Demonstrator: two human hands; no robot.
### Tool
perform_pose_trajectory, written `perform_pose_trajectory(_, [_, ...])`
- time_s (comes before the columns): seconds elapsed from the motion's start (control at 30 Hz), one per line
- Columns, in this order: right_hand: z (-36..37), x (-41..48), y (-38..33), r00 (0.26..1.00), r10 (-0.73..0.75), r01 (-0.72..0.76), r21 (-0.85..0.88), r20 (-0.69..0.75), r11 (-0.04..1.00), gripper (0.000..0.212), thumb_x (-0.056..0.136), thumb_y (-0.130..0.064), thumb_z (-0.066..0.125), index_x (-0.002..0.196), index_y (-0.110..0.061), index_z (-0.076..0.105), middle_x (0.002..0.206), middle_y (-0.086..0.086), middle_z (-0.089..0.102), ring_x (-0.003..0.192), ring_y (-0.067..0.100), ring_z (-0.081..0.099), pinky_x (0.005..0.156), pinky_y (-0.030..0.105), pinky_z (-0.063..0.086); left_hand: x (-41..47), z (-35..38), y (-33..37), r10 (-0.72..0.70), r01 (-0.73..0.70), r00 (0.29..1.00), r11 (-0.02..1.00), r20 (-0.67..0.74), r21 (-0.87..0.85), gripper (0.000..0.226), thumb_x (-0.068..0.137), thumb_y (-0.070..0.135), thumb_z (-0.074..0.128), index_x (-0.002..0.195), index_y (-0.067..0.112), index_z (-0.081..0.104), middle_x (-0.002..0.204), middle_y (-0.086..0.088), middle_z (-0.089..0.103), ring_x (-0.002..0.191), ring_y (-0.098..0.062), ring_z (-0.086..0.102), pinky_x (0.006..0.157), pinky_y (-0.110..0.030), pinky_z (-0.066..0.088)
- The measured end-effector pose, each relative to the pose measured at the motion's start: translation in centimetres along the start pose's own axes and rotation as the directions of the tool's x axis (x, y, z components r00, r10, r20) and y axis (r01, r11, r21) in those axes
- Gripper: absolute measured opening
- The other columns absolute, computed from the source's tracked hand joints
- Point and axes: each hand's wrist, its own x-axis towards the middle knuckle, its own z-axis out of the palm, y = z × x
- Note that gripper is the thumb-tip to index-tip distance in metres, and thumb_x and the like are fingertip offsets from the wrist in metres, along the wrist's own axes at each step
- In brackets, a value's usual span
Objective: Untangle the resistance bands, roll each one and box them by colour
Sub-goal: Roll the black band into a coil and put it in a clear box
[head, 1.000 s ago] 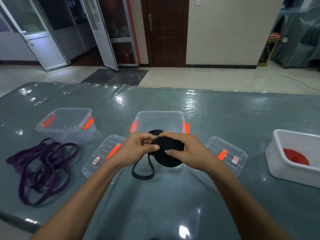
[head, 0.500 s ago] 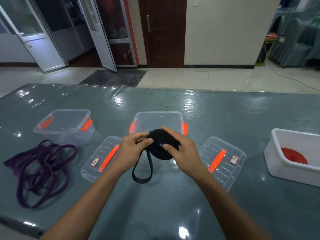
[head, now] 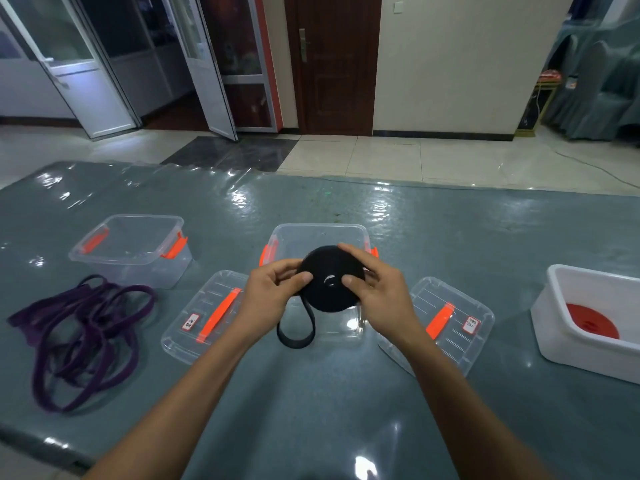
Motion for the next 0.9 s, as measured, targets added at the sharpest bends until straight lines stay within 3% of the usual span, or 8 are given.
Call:
perform_pose_trajectory(0.1, [1.1, -0.7, 0.5, 0.997, 0.039, -0.031, 0.116, -0.064, 0.993, 0.062, 0.090, 0.008, 0.061, 0.125, -0.043, 0.065, 0.126, -0.014, 0.069, 0.120, 0.010, 0.064, 0.102, 0.040, 0.054, -0.3, 0.4, -1.1, -0.022, 0.020, 0.998, 0.999, -0.059, -0.031, 0.021, 0.092, 0.002, 0.068, 0.112, 0.003, 0.073, 0.101, -0.011, 0.079, 0.092, -0.023, 0.076, 0.078, -0.028, 0.059])
perform_pose_trajectory(0.17, [1.6, -1.4, 1.0, 0.999, 0.036, -0.033, 0.069, -0.035, 0.997, 0.059, 0.091, 0.004, 0.062, 0.129, -0.040, 0.063, 0.127, -0.016, 0.067, 0.121, 0.008, 0.063, 0.104, 0.038, 0.053, -0.2, -0.1, -1.4, -0.056, 0.054, 0.997, 0.998, -0.052, -0.023, 0.021, 0.092, 0.001, 0.068, 0.112, 0.002, 0.073, 0.100, -0.013, 0.079, 0.092, -0.025, 0.076, 0.081, -0.033, 0.060])
perform_pose_trajectory(0.33, [-0.1, -0.8, 1.7, 0.976, -0.023, 0.090, -0.309, 0.215, 0.947, 0.058, 0.086, -0.008, 0.070, 0.134, -0.038, 0.059, 0.127, -0.015, 0.065, 0.119, 0.006, 0.060, 0.101, 0.037, 0.051, 0.0, -2.2, -0.6, -0.114, 0.094, 0.975, 0.989, 0.190, 0.114, 0.029, 0.091, -0.005, 0.068, 0.104, 0.019, 0.078, 0.098, -0.006, 0.080, 0.092, -0.017, 0.076, 0.083, -0.025, 0.057])
perform_pose_trajectory(0.43, [-0.2, -0.2, 0.9, 0.942, -0.013, 0.134, -0.338, 0.336, 0.932, 0.060, 0.087, -0.011, 0.067, 0.136, -0.044, 0.055, 0.128, -0.020, 0.064, 0.119, 0.003, 0.058, 0.102, 0.030, 0.049, 0.4, -2.4, 0.4, -0.156, 0.114, 0.952, 0.979, 0.263, 0.170, 0.031, 0.091, -0.004, 0.069, 0.095, 0.025, 0.081, 0.093, -0.004, 0.080, 0.089, -0.015, 0.076, 0.080, -0.020, 0.056])
perform_pose_trajectory(0.53, [0.6, 0.2, 0.2, 0.900, -0.037, 0.214, -0.367, 0.434, 0.905, 0.065, 0.086, -0.009, 0.065, 0.134, -0.051, 0.053, 0.122, -0.034, 0.061, 0.119, -0.005, 0.055, 0.103, 0.016, 0.041, 0.7, -1.8, 0.5, -0.166, 0.085, 0.935, 0.962, 0.313, 0.258, 0.021, 0.091, 0.001, 0.072, 0.105, 0.015, 0.078, 0.099, -0.006, 0.079, 0.097, -0.018, 0.075, 0.086, -0.023, 0.057])
perform_pose_trajectory(0.6, [0.6, 0.5, 0.4, 0.923, -0.035, 0.171, -0.327, 0.383, 0.929, 0.063, 0.084, -0.005, 0.067, 0.130, -0.048, 0.059, 0.121, -0.030, 0.065, 0.117, -0.004, 0.057, 0.102, 0.016, 0.042, 0.7, -1.3, 0.3, -0.161, 0.101, 0.947, 0.971, 0.279, 0.218, 0.022, 0.092, 0.001, 0.070, 0.111, 0.010, 0.076, 0.101, -0.008, 0.079, 0.098, -0.020, 0.075, 0.089, -0.025, 0.057])
perform_pose_trajectory(0.73, [0.6, 0.6, 1.4, 0.992, 0.005, 0.009, -0.109, 0.126, 0.994, 0.049, 0.085, -0.003, 0.070, 0.123, -0.033, 0.069, 0.118, -0.016, 0.071, 0.114, 0.004, 0.064, 0.103, 0.035, 0.051, 0.7, -0.5, -0.6, -0.128, 0.125, 0.989, 0.991, 0.069, 0.038, 0.021, 0.093, 0.000, 0.067, 0.113, 0.000, 0.072, 0.100, -0.014, 0.078, 0.090, -0.020, 0.075, 0.082, -0.027, 0.059])
perform_pose_trajectory(0.9, [2.2, 0.0, 2.7, 0.996, 0.058, -0.054, 0.053, -0.068, 0.997, 0.045, 0.087, 0.001, 0.069, 0.125, -0.022, 0.070, 0.118, -0.010, 0.073, 0.113, 0.011, 0.067, 0.101, 0.040, 0.053, 0.6, 0.5, -2.0, -0.147, 0.142, 0.988, 0.985, -0.038, -0.101, 0.023, 0.096, 0.006, 0.063, 0.116, 0.000, 0.072, 0.102, -0.018, 0.077, 0.089, -0.024, 0.074, 0.080, -0.029, 0.060])
